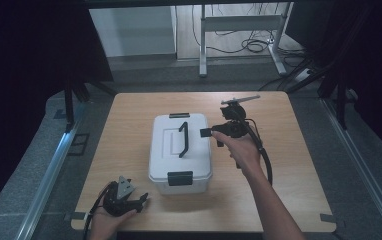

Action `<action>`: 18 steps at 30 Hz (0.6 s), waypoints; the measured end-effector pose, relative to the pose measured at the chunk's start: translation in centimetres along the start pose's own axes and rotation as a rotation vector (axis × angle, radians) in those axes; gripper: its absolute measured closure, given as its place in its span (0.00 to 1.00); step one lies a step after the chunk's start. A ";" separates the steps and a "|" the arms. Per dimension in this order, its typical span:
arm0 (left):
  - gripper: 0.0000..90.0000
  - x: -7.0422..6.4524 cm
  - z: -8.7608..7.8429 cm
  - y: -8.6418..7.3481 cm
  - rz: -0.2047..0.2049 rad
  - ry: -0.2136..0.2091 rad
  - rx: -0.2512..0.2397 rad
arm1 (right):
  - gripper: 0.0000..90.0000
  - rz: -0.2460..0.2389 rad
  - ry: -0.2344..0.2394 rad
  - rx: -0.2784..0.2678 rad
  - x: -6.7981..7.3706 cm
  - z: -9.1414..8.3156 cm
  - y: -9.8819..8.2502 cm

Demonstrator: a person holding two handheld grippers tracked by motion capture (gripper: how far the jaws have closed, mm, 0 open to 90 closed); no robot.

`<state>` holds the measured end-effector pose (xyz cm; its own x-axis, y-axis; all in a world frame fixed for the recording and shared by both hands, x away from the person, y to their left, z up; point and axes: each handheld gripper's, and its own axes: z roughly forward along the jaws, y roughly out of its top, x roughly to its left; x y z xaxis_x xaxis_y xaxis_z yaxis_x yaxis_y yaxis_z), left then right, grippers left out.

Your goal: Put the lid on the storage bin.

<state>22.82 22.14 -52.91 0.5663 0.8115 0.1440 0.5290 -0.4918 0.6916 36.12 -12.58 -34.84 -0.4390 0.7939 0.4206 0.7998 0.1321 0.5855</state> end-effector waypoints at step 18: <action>0.24 -0.4 0.4 -0.2 0.018 0.005 0.022 | 0.48 0.047 -0.047 -0.072 -8.5 -1.6 -6.5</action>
<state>22.71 21.77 -53.43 0.5727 0.8039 0.1605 0.5323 -0.5136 0.6730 34.00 -21.14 -41.06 -0.3805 0.8255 0.4168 0.7867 0.0520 0.6151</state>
